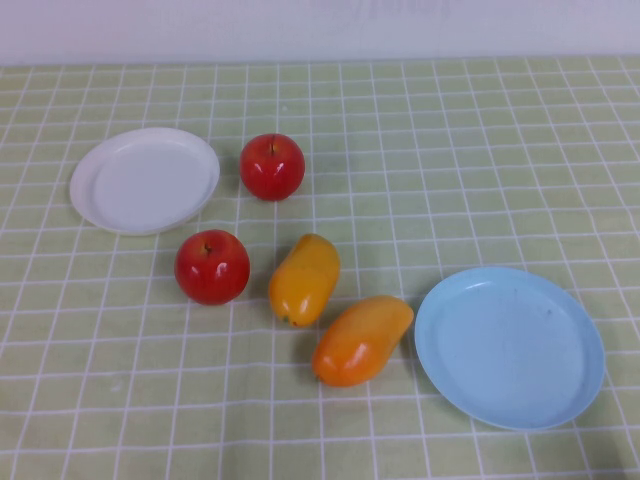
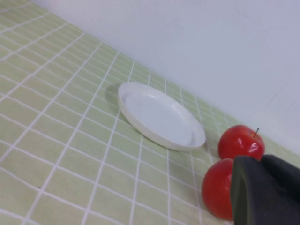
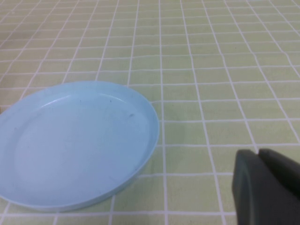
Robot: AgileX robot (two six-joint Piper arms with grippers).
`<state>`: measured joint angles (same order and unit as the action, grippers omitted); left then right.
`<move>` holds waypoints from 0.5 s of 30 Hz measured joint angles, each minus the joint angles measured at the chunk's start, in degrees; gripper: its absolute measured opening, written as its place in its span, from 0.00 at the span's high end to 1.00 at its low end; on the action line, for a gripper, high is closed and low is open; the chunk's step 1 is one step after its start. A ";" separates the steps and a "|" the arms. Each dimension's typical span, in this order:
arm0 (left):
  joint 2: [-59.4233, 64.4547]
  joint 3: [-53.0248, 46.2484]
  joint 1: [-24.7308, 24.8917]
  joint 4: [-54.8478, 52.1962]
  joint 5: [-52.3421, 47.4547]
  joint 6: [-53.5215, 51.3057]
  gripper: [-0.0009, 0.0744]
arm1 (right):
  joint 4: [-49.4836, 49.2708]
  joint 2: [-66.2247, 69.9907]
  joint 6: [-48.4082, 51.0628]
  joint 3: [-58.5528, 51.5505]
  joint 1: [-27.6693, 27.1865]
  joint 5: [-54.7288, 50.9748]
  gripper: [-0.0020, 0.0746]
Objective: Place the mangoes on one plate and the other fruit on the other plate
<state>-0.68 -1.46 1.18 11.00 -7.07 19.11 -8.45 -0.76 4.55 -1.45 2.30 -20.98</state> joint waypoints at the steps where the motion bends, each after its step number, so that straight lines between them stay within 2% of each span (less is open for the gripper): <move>1: 0.00 0.00 0.00 0.90 -0.15 0.39 0.99 | 0.00 0.00 0.00 0.00 0.00 0.00 0.99; 7: 6.09 7.32 0.00 2.30 -9.04 -0.07 0.99 | 0.00 0.00 0.00 0.00 0.00 0.00 0.99; 15: 29.35 28.45 0.00 0.77 -29.75 -16.23 0.99 | 0.00 0.00 0.00 0.00 0.00 0.00 0.99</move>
<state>28.67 26.99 1.18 11.78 -36.82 2.89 -8.45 -0.76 4.55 -1.45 2.30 -20.98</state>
